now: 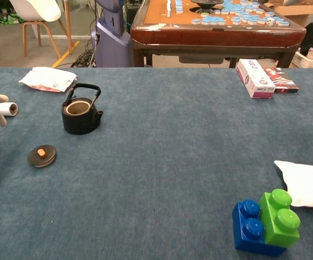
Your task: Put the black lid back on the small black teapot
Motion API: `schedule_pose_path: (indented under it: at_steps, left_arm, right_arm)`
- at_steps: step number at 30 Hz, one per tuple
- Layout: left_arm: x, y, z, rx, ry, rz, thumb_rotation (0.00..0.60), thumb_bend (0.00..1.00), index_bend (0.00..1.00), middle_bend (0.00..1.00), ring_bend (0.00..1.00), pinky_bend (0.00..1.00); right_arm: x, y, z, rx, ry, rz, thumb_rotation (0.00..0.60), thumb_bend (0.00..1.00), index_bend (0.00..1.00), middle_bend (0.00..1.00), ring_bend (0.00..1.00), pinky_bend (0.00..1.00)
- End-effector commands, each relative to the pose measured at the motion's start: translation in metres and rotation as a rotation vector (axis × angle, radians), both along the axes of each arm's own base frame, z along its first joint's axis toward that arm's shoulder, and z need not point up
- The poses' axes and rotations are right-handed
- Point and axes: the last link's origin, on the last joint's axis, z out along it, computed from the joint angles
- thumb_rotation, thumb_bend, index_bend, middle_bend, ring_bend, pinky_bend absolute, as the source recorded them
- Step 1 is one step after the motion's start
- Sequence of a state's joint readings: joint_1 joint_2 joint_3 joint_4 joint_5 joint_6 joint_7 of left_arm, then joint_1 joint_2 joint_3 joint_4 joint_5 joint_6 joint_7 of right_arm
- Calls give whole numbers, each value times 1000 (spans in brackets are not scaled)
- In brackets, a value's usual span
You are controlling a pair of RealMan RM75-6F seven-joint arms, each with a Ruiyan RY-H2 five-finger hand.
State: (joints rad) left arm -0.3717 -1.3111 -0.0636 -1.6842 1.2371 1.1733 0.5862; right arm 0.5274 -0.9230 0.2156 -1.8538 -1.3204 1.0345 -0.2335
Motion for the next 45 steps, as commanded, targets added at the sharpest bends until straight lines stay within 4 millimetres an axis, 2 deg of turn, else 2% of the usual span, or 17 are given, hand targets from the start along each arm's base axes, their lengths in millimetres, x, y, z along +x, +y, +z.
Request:
schedule_pose_path:
  at_steps: [1, 8, 24, 45]
  left_arm:
    - [5, 4, -9, -36, -21, 5, 600, 314, 251, 0, 0, 0]
    - [12, 13, -22, -75, -7, 25, 600, 314, 217, 0, 0, 0]
    - [39, 31, -47, -110, 30, -5, 600, 314, 209, 0, 0, 0]
    - [42, 41, -61, -135, 62, 12, 600, 314, 209, 0, 0, 0]
  right_arm:
    - [1, -2, -1, 2, 2, 5, 600, 616, 100, 0, 0, 0]
    - [-2, -6, 1, 1, 2, 2, 600, 617, 92, 0, 0, 0]
    - [-10, -15, 4, 5, -5, -10, 600, 616, 89, 0, 0, 0]
    - [-19, -21, 6, 7, -7, -25, 600, 616, 81, 0, 0, 0]
